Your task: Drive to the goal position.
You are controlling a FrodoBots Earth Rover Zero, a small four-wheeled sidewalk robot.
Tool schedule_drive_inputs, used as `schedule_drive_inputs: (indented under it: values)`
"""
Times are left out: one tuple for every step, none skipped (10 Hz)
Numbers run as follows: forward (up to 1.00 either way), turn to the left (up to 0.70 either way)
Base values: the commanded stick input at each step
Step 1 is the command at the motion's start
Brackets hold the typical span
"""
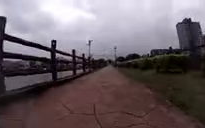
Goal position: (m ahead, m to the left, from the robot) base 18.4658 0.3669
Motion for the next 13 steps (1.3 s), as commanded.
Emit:
schedule_drive_inputs:
  values:
    - [1.00, 0.00]
    - [1.00, 0.00]
    - [1.00, 0.00]
    - [1.00, 0.00]
    - [1.00, 0.00]
    - [1.00, 0.02]
    - [1.00, 0.21]
    - [1.00, 0.40]
    - [1.00, 0.32]
    - [1.00, 0.07]
    - [1.00, 0.00]
    - [1.00, 0.00]
    - [1.00, 0.00]
